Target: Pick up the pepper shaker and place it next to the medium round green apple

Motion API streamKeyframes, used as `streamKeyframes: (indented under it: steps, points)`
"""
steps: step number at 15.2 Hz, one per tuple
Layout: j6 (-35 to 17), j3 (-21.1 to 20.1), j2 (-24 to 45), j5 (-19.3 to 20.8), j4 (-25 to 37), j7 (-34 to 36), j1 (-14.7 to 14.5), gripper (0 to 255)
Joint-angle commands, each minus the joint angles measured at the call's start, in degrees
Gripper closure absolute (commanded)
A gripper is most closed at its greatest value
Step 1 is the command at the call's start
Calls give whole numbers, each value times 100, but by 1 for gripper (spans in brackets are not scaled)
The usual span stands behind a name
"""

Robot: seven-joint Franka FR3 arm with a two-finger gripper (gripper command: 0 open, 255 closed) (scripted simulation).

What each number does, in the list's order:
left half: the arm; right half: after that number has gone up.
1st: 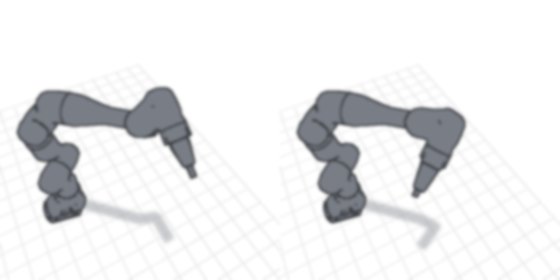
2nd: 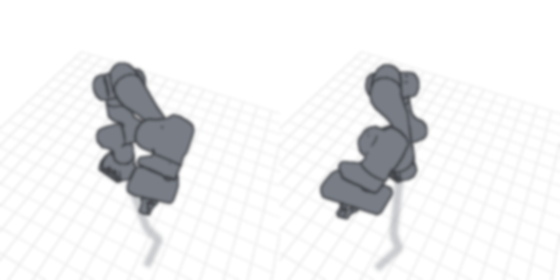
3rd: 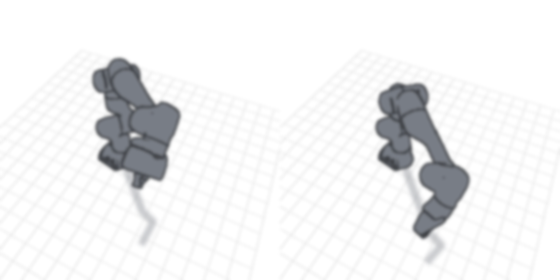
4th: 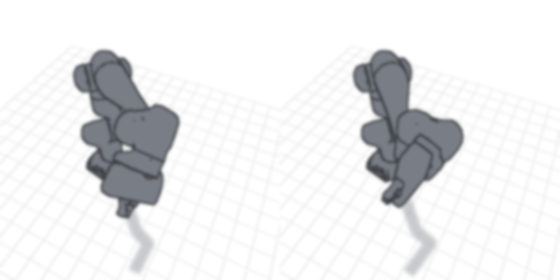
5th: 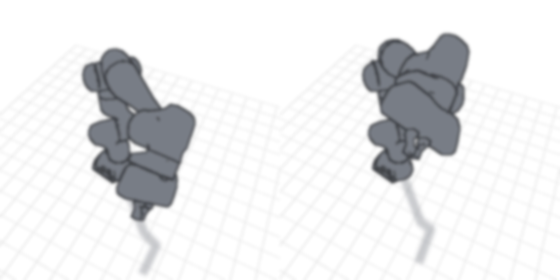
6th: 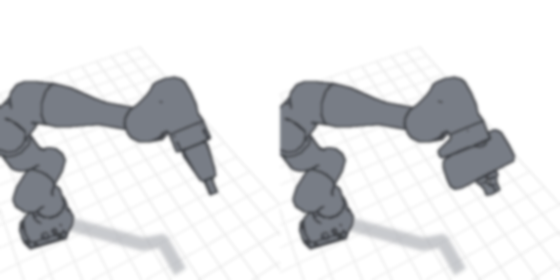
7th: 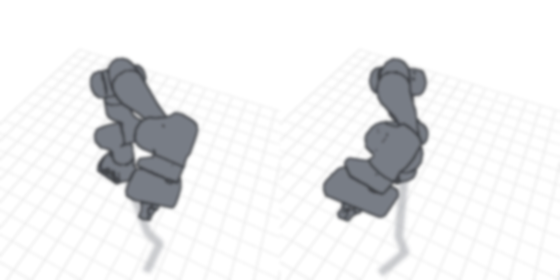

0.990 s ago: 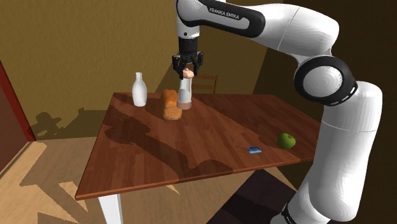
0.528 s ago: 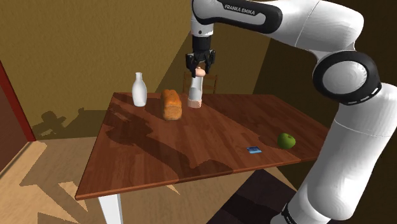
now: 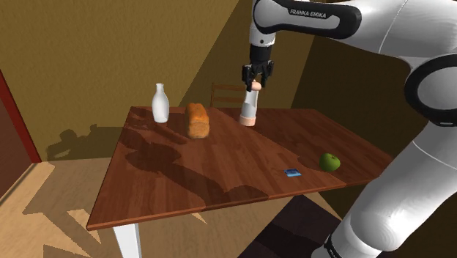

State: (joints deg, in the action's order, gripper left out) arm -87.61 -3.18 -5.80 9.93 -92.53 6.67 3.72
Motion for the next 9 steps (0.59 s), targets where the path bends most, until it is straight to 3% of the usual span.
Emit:
streamKeyframes:
  steps: [1, 9]
  points:
    - [-101, 136, -291, -5, -350, -235, 104, 255]
    - [-325, 758, -1178, 118, -1285, -1200, 489, 255]
